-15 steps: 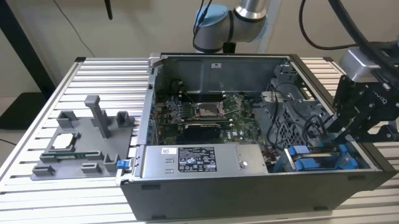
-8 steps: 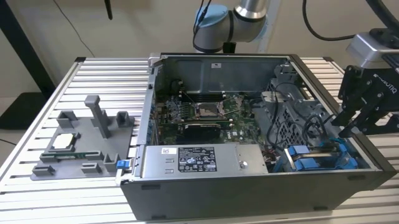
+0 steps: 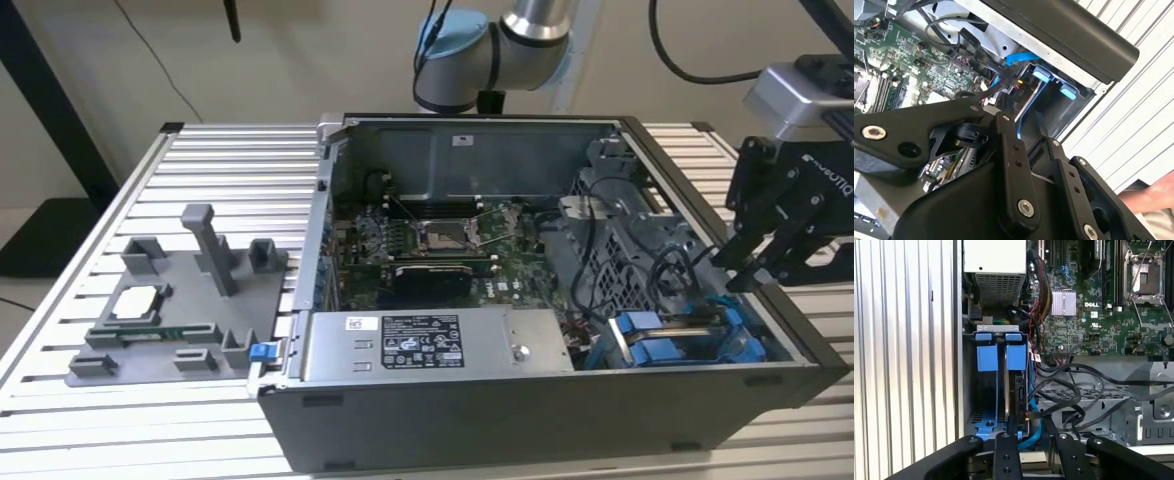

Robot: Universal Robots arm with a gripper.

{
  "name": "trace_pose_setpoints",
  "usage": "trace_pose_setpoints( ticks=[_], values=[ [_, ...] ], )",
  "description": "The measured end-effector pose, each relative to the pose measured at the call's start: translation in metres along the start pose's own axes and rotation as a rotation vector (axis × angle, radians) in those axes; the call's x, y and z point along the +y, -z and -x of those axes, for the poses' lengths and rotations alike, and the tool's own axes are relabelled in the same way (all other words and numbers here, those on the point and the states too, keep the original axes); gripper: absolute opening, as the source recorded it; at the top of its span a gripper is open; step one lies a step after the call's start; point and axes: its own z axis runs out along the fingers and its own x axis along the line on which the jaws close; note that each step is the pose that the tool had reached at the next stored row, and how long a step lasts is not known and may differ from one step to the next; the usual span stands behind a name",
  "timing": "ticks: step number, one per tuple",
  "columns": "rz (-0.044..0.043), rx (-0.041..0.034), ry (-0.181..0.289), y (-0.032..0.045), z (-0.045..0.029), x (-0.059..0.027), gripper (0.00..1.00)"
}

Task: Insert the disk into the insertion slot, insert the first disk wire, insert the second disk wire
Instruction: 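Insert the first disk wire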

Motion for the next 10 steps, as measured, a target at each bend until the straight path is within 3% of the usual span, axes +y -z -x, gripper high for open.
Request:
trace_pose_setpoints(
  ticks=[10],
  values=[
    [0.0001,-0.0005,0.000,0.0022,0.0047,-0.0041,1.00]
  ],
)
